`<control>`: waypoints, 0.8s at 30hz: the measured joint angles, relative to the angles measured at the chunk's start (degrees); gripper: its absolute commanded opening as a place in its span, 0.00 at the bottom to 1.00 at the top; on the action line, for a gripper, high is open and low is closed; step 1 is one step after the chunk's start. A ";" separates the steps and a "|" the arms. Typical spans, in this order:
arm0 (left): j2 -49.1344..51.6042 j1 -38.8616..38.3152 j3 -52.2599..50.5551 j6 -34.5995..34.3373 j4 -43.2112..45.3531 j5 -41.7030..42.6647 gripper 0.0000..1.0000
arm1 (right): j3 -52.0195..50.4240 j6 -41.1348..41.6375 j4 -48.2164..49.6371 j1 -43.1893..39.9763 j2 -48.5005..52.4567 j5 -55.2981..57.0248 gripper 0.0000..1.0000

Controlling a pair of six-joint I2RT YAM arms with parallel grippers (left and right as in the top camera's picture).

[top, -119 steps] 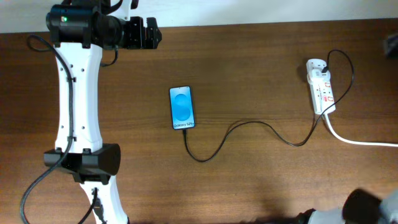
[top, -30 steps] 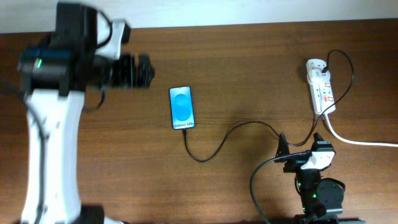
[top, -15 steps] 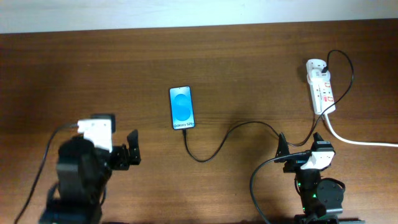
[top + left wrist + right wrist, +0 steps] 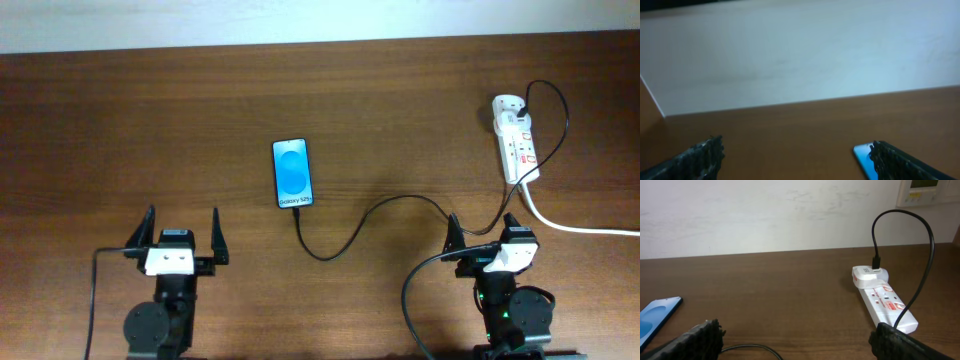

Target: Plug charger to phone and switch on socket

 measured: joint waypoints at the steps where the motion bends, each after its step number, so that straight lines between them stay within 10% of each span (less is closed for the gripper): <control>1: -0.96 0.66 -1.53 0.31 0.00 0.00 0.99 | 0.00 0.02 0.00 0.00 0.00 -0.02 0.98; 24: -12.07 4.31 -8.33 0.70 -9.81 0.04 0.99 | 0.00 0.02 0.00 0.00 0.00 0.00 0.98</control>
